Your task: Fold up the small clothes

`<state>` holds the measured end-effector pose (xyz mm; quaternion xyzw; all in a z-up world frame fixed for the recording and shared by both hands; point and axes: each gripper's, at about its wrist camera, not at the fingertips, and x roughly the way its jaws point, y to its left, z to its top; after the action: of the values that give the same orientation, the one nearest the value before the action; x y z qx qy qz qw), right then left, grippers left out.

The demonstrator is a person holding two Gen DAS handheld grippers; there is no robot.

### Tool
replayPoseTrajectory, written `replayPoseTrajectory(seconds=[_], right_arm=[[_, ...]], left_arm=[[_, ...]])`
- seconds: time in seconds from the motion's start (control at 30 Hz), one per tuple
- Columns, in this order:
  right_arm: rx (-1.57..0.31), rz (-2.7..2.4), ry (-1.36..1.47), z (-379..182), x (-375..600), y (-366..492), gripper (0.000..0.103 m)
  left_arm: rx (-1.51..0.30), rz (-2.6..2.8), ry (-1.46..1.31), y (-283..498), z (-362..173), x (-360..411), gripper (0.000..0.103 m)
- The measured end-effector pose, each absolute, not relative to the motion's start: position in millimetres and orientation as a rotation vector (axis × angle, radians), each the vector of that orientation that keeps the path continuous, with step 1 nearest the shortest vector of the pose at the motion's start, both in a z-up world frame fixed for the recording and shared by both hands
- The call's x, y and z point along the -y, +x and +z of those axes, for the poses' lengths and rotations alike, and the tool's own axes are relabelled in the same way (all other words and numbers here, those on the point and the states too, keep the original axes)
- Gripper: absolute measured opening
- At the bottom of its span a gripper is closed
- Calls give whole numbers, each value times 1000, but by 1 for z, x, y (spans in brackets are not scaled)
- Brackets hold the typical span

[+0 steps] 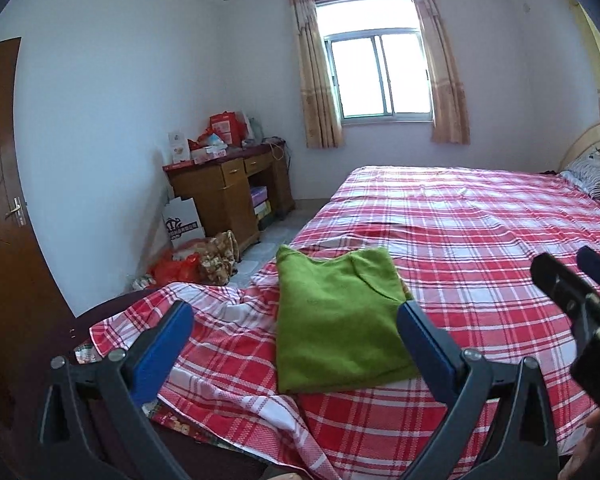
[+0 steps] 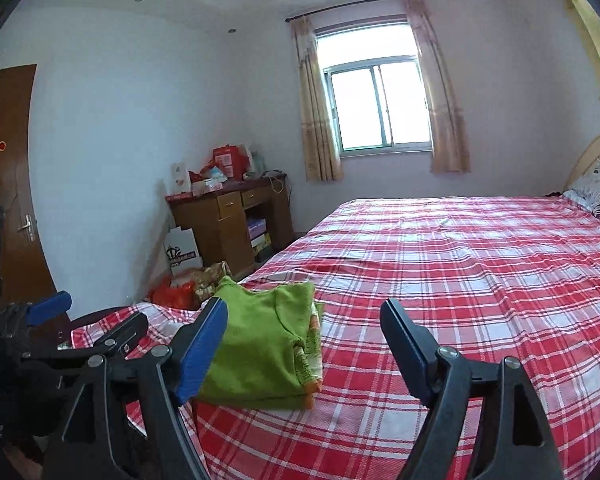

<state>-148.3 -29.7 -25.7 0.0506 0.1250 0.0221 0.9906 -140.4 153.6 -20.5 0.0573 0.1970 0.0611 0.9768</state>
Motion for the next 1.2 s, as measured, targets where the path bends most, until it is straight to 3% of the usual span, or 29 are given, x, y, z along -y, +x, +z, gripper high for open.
replayPoseTrajectory(seconds=[1.2], right_arm=[[-275, 29, 124, -33, 32, -145, 80]], left_arm=[[-408, 160, 137, -137, -23, -155, 103]])
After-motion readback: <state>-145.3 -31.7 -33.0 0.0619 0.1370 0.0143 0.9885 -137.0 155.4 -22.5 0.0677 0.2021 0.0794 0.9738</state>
